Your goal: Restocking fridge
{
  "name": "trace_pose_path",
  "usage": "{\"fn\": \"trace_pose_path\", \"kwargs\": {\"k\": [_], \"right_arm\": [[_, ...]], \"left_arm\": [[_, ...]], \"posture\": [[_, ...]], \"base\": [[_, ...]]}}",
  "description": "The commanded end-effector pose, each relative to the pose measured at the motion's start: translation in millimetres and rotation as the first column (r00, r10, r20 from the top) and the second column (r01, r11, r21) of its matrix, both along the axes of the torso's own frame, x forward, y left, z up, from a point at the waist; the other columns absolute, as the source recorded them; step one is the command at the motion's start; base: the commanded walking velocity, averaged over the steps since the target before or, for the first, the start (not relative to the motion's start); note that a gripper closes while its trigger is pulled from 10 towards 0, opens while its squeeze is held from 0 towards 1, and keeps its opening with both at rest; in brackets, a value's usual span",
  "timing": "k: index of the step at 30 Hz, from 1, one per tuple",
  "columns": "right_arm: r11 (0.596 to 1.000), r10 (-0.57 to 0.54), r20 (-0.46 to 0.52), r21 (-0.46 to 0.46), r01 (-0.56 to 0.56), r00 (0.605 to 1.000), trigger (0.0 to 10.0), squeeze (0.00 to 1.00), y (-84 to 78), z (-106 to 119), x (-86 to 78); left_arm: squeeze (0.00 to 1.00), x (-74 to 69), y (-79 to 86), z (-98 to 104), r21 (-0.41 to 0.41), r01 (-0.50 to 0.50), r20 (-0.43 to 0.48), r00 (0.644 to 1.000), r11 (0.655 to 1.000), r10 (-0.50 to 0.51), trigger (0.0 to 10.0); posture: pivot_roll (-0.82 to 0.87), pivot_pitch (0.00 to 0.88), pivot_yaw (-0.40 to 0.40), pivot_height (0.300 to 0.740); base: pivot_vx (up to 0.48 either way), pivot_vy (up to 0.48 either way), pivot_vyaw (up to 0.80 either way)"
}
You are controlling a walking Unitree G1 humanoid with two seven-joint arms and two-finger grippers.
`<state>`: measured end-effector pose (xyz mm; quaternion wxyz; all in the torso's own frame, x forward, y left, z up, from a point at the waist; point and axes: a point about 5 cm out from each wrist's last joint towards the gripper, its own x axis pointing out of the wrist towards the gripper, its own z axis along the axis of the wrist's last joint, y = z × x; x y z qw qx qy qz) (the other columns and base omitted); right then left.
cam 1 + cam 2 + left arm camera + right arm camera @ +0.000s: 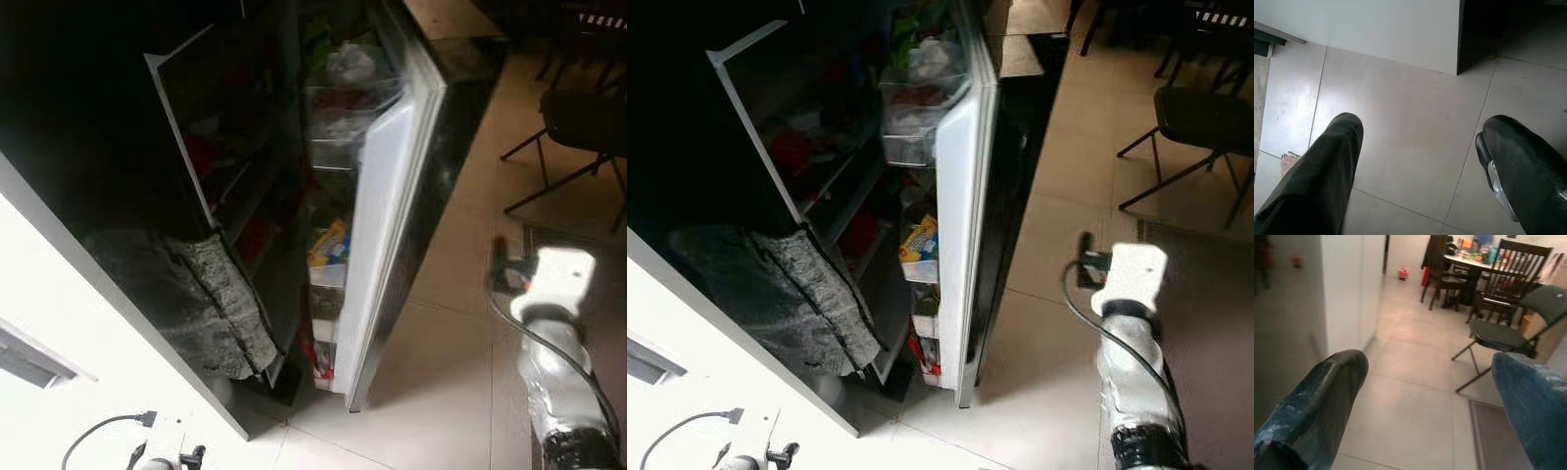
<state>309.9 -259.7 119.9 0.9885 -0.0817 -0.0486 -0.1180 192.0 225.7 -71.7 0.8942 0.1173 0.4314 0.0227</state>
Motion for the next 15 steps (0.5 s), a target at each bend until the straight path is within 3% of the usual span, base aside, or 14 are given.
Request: {"fn": "trace_pose_path", "kwargs": {"k": [1, 10, 14, 15], "right_arm": [[1.000, 0.021, 0.021, 0.017, -0.022, 1.000, 10.0, 0.00, 1.8, 10.0, 3.8], [0.982, 0.184, -0.026, 0.047, -0.182, 0.983, 10.0, 0.00, 31.0, 17.1, 21.9], [0.958, 0.275, -0.048, 0.092, -0.270, 0.960, 10.0, 0.00, 51.5, 17.5, 30.2], [0.938, 0.336, -0.053, 0.107, -0.329, 0.940, 10.0, 0.00, 65.3, 22.2, 36.5]], "left_arm": [[0.00, -7.9, 2.0, -3.8, 0.008, 0.005, -0.032, 0.999, 1.000, -0.004, 10.0], [0.00, -7.6, 1.9, -3.7, 0.010, 0.006, -0.031, 1.000, 1.000, -0.005, 10.0], [0.00, -7.2, 2.0, -3.4, 0.009, 0.003, -0.027, 1.000, 1.000, -0.002, 10.0], [0.00, -7.0, 2.3, -3.2, 0.011, 0.003, -0.026, 1.000, 1.000, -0.003, 10.0]], "posture": [[-0.05, 0.081, 0.042, 0.740], [-0.05, 0.084, 0.045, 0.740], [-0.04, 0.080, 0.048, 0.740], [-0.04, 0.078, 0.051, 0.740]], "base": [[0.000, 0.000, 0.00], [0.000, 0.000, 0.00], [0.000, 0.000, 0.00], [0.000, 0.000, 0.00]]}}
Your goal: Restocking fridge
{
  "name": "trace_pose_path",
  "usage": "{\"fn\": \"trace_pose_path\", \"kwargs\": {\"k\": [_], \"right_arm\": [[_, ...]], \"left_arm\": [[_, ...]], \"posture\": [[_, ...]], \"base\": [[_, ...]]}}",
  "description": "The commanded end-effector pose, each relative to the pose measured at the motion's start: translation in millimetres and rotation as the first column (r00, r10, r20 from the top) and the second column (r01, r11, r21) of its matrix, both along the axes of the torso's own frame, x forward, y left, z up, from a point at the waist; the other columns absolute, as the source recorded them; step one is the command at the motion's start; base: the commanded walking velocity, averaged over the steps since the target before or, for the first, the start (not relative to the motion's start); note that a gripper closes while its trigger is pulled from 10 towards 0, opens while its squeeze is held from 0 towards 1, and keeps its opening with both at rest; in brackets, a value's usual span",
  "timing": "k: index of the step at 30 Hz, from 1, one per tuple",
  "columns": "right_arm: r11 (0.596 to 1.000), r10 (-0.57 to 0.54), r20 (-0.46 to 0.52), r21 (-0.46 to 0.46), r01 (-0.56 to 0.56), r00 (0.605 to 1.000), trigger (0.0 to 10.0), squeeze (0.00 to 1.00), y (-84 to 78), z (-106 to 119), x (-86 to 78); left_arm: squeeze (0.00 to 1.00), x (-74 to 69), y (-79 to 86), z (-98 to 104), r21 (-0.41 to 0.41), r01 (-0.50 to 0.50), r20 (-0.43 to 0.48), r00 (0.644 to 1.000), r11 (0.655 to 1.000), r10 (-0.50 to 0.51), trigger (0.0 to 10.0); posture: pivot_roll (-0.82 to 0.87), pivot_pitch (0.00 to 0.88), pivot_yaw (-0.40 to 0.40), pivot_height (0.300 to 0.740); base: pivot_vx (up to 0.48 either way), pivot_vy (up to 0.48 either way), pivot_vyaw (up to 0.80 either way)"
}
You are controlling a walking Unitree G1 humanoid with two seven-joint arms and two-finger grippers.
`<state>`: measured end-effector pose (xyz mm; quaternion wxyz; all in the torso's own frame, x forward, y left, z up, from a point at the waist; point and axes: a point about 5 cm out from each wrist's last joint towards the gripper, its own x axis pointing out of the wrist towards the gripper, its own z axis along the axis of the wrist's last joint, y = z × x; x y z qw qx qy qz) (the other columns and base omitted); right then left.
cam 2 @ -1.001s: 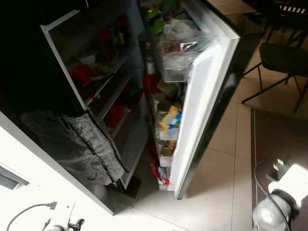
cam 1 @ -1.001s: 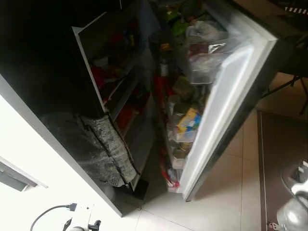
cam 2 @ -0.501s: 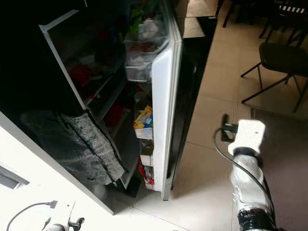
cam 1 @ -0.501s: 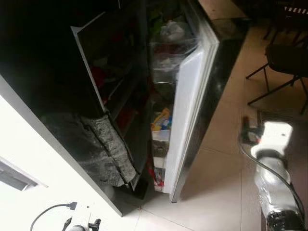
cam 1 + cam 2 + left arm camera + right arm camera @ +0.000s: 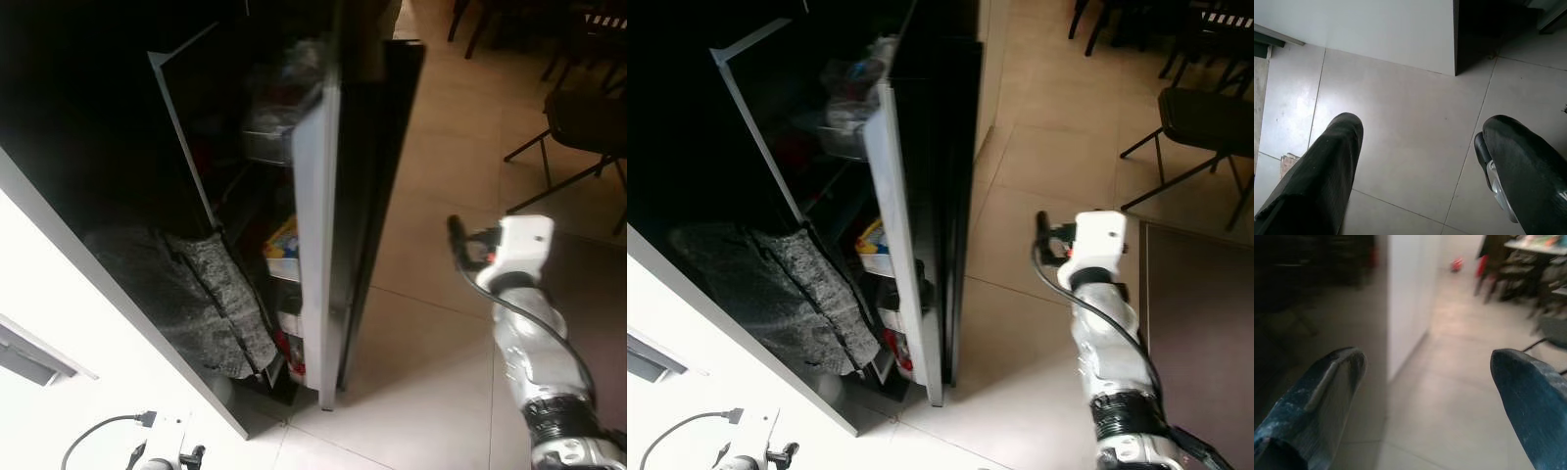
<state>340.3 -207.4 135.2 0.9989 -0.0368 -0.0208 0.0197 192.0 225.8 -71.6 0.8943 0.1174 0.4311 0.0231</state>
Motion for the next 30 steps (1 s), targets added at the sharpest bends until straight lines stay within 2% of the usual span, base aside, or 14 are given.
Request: {"fn": "trace_pose_path", "kwargs": {"k": [1, 3, 8, 19, 22, 23, 28, 30], "right_arm": [[0.997, 0.080, -0.004, 0.017, -0.080, 0.997, 10.0, 0.00, 16.4, 7.8, 7.6], [0.994, 0.112, -0.020, 0.021, -0.111, 0.994, 10.0, 0.00, 22.7, 8.0, 10.1], [0.969, 0.248, -0.029, -0.002, -0.248, 0.968, 10.0, 0.00, 53.0, 14.3, 18.9], [0.940, 0.342, -0.037, -0.007, -0.342, 0.939, 10.0, 0.00, 85.1, 22.7, 29.4], [0.917, 0.400, -0.043, 0.000, -0.400, 0.916, 10.0, 0.00, 102.0, 23.9, 31.0], [0.917, 0.400, -0.043, 0.000, -0.400, 0.916, 10.0, 0.00, 102.0, 23.9, 31.0], [0.869, 0.494, -0.060, 0.023, -0.494, 0.867, 10.0, 0.00, 126.5, 20.9, 29.3], [0.865, 0.502, -0.063, 0.017, -0.502, 0.863, 10.0, 0.00, 128.7, 20.8, 29.0]], "left_arm": [[0.00, -7.1, 2.3, -3.3, 0.012, 0.004, -0.027, 1.000, 1.000, -0.004, 10.0], [0.00, -6.9, 2.4, -3.2, 0.013, 0.005, -0.028, 1.000, 1.000, -0.004, 10.0], [0.00, -6.6, 2.5, -3.1, 0.015, 0.002, -0.027, 1.000, 1.000, -0.001, 10.0], [0.00, -6.6, 3.4, -2.8, 0.018, -0.006, -0.025, 1.000, 1.000, 0.007, 10.0], [0.00, -6.5, 2.9, -2.9, 0.018, -0.007, -0.025, 1.000, 1.000, 0.007, 10.0], [0.00, -6.5, 2.9, -2.9, 0.018, -0.007, -0.025, 1.000, 1.000, 0.007, 10.0], [0.00, -6.1, 1.4, -3.0, 0.017, -0.009, -0.020, 1.000, 1.000, 0.010, 10.0], [0.00, -6.0, 1.3, -3.0, 0.016, -0.010, -0.019, 1.000, 1.000, 0.011, 10.0]], "posture": [[-0.04, 0.077, 0.051, 0.740], [-0.04, 0.076, 0.052, 0.740], [-0.03, 0.070, 0.052, 0.740], [-0.02, 0.068, 0.056, 0.740], [-0.01, 0.064, 0.054, 0.740], [-0.01, 0.064, 0.054, 0.740], [0.00, 0.050, 0.044, 0.740], [0.00, 0.050, 0.043, 0.740]], "base": [[0.000, 0.000, 0.00], [0.000, 0.000, 0.00], [0.000, 0.000, 0.00], [0.000, 0.000, 0.00], [0.000, 0.000, 0.00], [0.000, 0.000, 0.00], [0.000, 0.000, 0.00], [0.000, 0.000, 0.00]]}}
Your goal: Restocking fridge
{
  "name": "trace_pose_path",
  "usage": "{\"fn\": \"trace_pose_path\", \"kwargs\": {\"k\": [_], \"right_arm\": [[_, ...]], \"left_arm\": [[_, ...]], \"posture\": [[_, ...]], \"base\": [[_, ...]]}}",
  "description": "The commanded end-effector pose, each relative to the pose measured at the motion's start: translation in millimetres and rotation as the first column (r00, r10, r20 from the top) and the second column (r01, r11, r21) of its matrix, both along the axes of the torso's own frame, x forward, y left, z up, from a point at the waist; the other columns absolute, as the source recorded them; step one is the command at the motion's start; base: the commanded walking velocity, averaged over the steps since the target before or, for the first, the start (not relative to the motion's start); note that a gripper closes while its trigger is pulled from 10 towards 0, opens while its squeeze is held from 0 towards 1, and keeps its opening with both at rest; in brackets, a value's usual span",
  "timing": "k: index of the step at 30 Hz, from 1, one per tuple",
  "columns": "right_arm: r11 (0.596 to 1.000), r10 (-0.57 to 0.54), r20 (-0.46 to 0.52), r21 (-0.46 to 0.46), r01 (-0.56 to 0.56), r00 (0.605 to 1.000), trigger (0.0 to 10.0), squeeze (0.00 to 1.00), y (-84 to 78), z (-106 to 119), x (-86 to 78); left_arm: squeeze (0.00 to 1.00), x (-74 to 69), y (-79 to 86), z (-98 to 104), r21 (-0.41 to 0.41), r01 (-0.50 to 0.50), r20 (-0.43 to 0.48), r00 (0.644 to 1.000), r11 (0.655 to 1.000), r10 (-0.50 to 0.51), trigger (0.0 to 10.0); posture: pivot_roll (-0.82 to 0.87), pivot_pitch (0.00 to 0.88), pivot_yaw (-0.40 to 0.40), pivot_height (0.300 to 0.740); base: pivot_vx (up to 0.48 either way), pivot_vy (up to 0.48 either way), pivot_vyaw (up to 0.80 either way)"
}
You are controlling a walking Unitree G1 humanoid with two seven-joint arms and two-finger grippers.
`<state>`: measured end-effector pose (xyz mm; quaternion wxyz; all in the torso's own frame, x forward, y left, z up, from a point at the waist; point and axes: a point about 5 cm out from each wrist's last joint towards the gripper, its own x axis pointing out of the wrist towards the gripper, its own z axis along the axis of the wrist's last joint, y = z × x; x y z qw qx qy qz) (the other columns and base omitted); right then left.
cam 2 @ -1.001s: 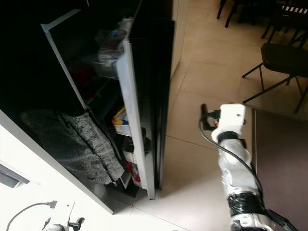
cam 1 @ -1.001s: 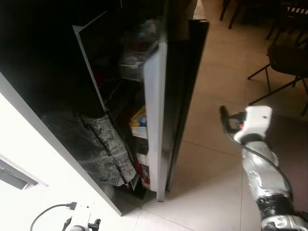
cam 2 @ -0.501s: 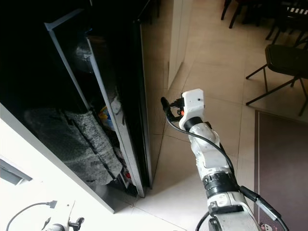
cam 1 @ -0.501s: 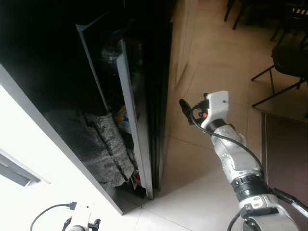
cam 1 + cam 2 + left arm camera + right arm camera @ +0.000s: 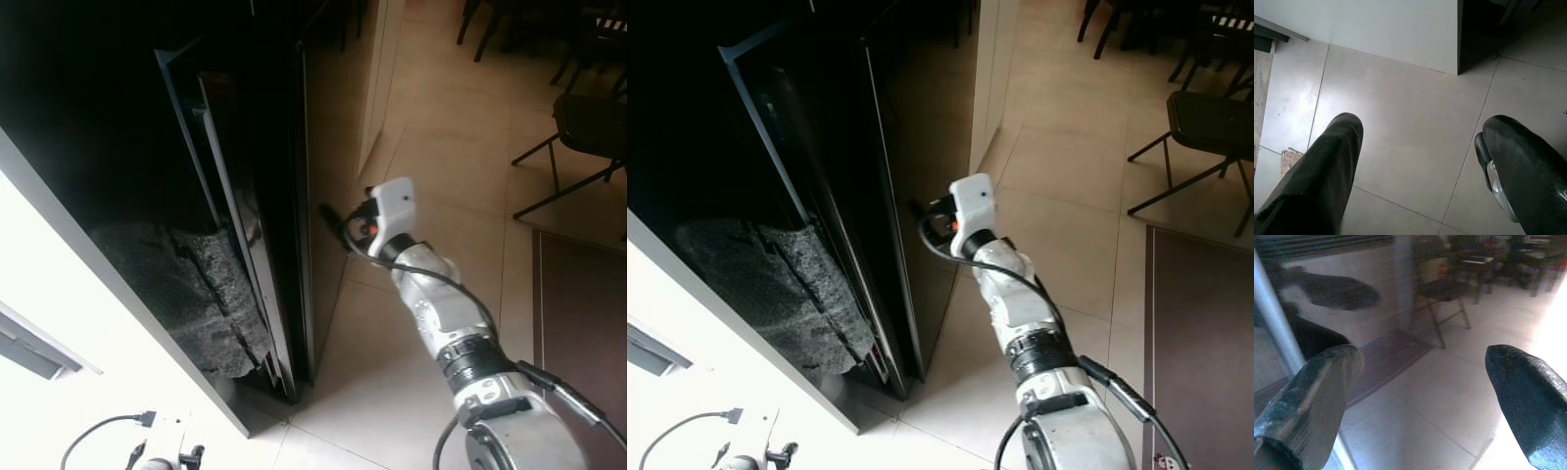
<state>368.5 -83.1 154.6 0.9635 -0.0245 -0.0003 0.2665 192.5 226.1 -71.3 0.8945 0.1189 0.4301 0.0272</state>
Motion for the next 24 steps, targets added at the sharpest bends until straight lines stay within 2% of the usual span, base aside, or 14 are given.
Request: {"fn": "trace_pose_path", "kwargs": {"k": [1, 4, 6, 18, 24], "right_arm": [[0.999, 0.050, -0.009, 0.002, -0.050, 0.999, 10.0, 0.00, 8.4, 1.8, -0.1], [0.989, 0.145, -0.016, 0.006, -0.144, 0.989, 10.0, 0.00, 23.3, 3.0, -3.9], [0.986, 0.166, -0.010, -0.003, -0.166, 0.986, 10.0, 0.00, 26.8, 3.6, -4.1], [0.983, 0.181, 0.007, -0.027, -0.181, 0.983, 10.0, 0.00, 37.4, 13.0, 4.7], [0.977, 0.212, 0.003, -0.012, -0.212, 0.977, 10.0, 0.00, 49.0, 17.6, 7.4]], "left_arm": [[0.00, -6.5, 0.9, -3.3, 0.010, -0.006, -0.022, 1.000, 1.000, 0.006, 10.0], [0.00, -6.5, 0.8, -3.3, 0.010, -0.007, -0.022, 1.000, 1.000, 0.008, 10.0], [0.00, -6.4, 0.8, -3.4, 0.010, -0.009, -0.022, 1.000, 1.000, 0.009, 10.0], [0.00, -5.2, 1.8, -2.6, 0.010, -0.024, -0.017, 1.000, 1.000, 0.024, 10.0], [0.00, -4.5, 1.9, -2.3, 0.013, -0.027, -0.017, 0.999, 1.000, 0.027, 10.0]], "posture": [[0.00, 0.049, 0.043, 0.740], [0.00, 0.045, 0.044, 0.740], [0.00, 0.041, 0.044, 0.740], [0.02, 0.038, 0.047, 0.740], [0.02, 0.036, 0.049, 0.740]], "base": [[0.000, 0.000, 0.00], [0.000, 0.000, 0.00], [0.000, 0.000, 0.00], [0.000, 0.000, 0.00], [0.000, 0.000, 0.00]]}}
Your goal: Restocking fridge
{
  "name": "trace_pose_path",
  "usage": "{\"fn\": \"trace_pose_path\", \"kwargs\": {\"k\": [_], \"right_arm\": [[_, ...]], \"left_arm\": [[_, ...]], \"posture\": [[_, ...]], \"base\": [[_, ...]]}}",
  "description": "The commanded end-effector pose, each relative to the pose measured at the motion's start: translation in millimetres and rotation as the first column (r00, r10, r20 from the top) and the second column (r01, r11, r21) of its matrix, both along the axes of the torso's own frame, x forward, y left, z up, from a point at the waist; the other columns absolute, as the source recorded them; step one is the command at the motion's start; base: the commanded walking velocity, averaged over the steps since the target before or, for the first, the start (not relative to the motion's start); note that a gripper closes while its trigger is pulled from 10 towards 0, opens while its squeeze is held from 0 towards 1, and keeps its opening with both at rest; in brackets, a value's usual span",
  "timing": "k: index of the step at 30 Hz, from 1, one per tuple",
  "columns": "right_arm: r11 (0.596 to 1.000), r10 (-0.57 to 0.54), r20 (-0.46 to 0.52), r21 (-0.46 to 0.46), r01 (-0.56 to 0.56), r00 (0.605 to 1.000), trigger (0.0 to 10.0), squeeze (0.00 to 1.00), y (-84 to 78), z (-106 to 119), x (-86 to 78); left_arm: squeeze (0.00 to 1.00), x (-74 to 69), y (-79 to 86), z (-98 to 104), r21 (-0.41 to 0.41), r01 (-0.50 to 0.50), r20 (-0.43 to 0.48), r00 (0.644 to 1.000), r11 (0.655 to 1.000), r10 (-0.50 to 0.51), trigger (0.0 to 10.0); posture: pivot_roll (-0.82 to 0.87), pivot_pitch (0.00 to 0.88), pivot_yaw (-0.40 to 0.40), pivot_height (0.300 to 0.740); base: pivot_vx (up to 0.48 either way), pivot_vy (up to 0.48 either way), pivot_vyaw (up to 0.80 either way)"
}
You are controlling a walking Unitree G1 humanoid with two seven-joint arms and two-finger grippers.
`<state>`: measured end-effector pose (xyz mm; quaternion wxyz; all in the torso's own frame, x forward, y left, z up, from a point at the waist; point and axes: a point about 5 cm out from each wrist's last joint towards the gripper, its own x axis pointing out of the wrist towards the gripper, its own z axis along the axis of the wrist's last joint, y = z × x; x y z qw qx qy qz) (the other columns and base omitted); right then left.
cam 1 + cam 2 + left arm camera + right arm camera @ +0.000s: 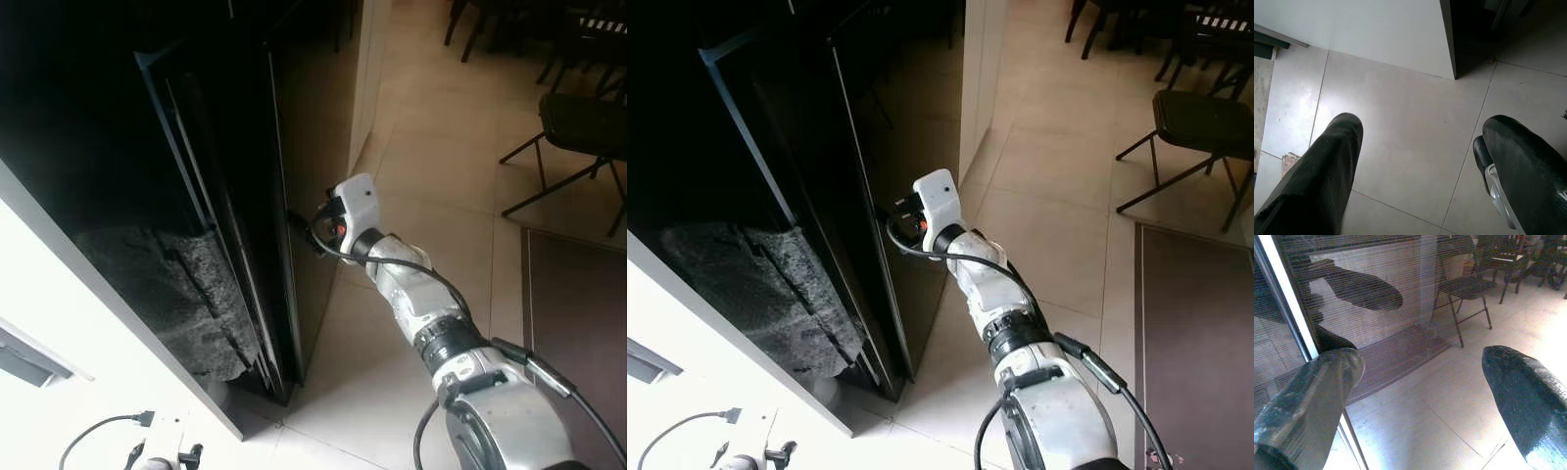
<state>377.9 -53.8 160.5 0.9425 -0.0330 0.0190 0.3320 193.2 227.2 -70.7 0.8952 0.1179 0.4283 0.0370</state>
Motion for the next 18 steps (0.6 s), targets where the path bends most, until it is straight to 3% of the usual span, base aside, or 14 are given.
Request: {"fn": "trace_pose_path", "kwargs": {"k": [1, 14, 18], "right_arm": [[0.996, 0.081, 0.038, 0.020, -0.082, 0.996, 10.0, 0.00, 20.5, 12.0, -1.9], [0.991, 0.111, 0.033, 0.066, -0.113, 0.993, 10.0, 0.00, 37.7, 26.7, 3.8], [0.984, 0.150, 0.036, 0.096, -0.153, 0.988, 10.0, 0.00, 52.2, 35.7, 2.9]], "left_arm": [[0.00, -5.1, 0.7, -2.8, 0.006, -0.009, -0.023, 1.000, 1.000, 0.010, 10.0], [0.00, -3.8, -2.6, -3.0, -0.003, -0.010, -0.020, 1.000, 1.000, 0.009, 10.0], [0.00, -3.9, -2.7, -3.1, -0.003, -0.017, -0.020, 1.000, 1.000, 0.017, 10.0]], "posture": [[0.02, 0.036, 0.049, 0.740], [0.03, 0.030, 0.034, 0.740], [0.04, 0.038, 0.032, 0.740]], "base": [[0.000, 0.000, 0.00], [0.000, 0.000, 0.00], [0.000, 0.000, 0.00]]}}
